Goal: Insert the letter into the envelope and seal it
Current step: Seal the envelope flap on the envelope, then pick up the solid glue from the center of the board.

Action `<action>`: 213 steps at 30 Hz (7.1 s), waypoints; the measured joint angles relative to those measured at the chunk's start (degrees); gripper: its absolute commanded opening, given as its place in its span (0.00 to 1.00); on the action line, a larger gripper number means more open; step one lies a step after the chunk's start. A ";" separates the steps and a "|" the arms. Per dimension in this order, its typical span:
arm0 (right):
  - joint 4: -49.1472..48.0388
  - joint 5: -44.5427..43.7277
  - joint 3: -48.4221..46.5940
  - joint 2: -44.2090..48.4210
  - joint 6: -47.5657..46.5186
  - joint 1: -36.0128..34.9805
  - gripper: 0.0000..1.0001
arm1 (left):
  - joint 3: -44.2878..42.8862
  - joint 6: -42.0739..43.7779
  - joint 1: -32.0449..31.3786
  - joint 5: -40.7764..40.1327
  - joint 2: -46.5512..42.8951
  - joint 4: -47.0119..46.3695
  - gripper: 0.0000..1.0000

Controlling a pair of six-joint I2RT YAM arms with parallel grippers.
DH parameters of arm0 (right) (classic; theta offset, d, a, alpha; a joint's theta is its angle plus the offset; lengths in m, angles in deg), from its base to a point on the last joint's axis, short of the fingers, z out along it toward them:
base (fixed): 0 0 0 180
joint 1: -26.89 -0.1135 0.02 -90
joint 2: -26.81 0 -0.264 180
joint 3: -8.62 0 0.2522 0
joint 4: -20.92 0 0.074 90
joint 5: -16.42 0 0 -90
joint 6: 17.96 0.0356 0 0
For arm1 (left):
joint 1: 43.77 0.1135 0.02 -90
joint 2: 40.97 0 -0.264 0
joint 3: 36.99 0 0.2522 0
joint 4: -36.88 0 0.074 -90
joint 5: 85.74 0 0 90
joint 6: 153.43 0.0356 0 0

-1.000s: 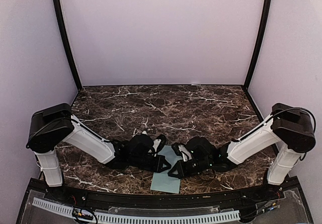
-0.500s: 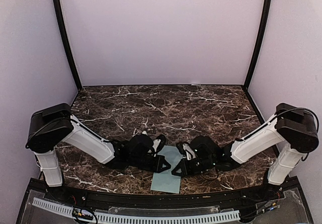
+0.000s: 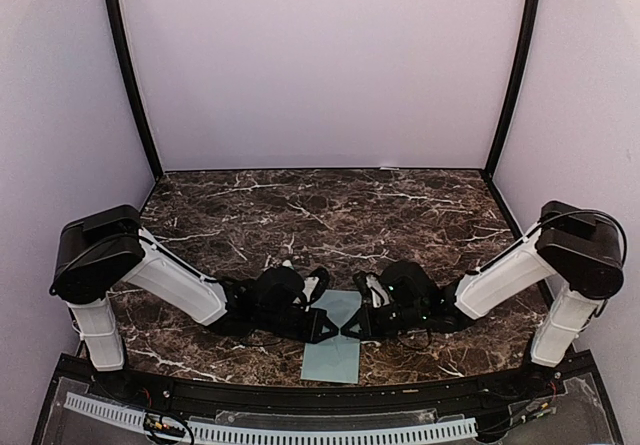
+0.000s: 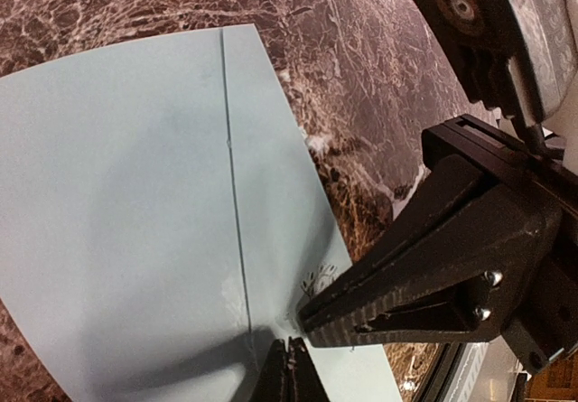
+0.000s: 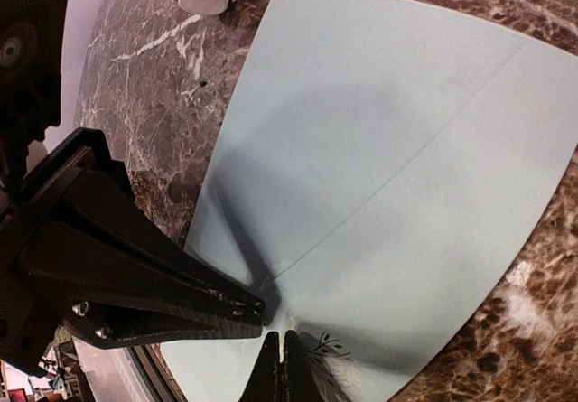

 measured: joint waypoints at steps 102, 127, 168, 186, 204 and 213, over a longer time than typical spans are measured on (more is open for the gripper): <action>12.28 -6.01 -2.60 12.66 -7.15 0.37 0.07 | 1.75 11.82 7.08 -3.37 -28.44 20.96 0.48; 31.32 -20.44 -22.91 5.99 -12.41 -3.74 0.52 | -12.09 29.86 38.51 1.38 -32.22 39.56 0.72; 45.35 -27.85 -61.16 -30.32 -14.27 -4.31 0.47 | -8.63 31.47 38.51 6.19 -34.27 36.22 0.70; 47.60 -31.47 -64.41 -32.52 -13.57 -5.09 0.18 | -8.59 31.45 38.51 6.75 -34.73 36.22 0.69; 25.99 -23.69 -38.82 -7.65 -11.67 -1.84 0.12 | 0.11 18.97 38.40 6.86 -49.13 24.81 0.66; 1.53 -15.72 -21.07 11.63 -12.04 -0.98 0.11 | 1.92 8.92 26.67 14.38 -50.82 10.99 0.66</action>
